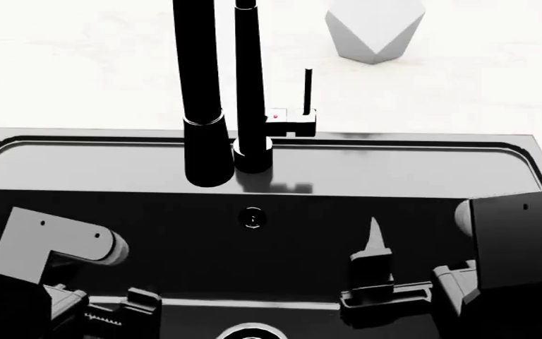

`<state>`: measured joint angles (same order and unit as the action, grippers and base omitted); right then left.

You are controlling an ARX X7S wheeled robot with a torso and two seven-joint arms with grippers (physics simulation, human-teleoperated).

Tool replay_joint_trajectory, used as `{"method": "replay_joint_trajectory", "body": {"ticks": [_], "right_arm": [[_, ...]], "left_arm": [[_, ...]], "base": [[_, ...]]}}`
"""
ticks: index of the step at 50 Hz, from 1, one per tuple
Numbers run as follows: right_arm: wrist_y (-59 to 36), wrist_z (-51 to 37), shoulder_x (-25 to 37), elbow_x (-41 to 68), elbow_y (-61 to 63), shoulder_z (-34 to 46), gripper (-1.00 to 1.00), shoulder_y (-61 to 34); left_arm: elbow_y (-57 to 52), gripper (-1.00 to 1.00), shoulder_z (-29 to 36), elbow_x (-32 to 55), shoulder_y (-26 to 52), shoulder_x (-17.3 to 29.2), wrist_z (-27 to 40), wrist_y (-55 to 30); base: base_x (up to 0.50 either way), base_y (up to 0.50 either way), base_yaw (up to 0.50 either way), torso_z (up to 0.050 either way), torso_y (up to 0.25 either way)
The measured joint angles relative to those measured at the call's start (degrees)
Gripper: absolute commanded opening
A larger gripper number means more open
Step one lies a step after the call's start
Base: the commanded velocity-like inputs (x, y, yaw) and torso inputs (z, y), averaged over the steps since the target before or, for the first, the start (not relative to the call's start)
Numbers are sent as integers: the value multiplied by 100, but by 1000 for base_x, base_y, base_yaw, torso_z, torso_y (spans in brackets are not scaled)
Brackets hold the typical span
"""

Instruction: There is a mixed pile of frozen fruits and vegetables on the counter. Locate all the frozen vegetables and place the items in a bowl on the counter. Take all the frozen fruits and defrost them in a running sink.

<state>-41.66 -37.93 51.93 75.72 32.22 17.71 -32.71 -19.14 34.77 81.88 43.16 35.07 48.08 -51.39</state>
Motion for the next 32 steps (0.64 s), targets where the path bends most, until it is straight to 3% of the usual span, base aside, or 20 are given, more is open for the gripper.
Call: {"method": "replay_joint_trajectory", "body": {"ticks": [13,22,32], "right_arm": [[27,-279,304,321,440,-318,100,-84],[237,-615,724,729,1024,-786,100,289],[340,-929,1149,1338,1433,-1122,100,266]], "left_arm": [[-942,100,-514,741,111,510,550,36],[-1624,100,-1025,1205,-199,1187,731,254],[-2024,100,-1344,1759,-41,1614,1051,376]], "base": [[0,0,0,0,0],[0,0,0,0,0],[0,0,0,0,0]]}}
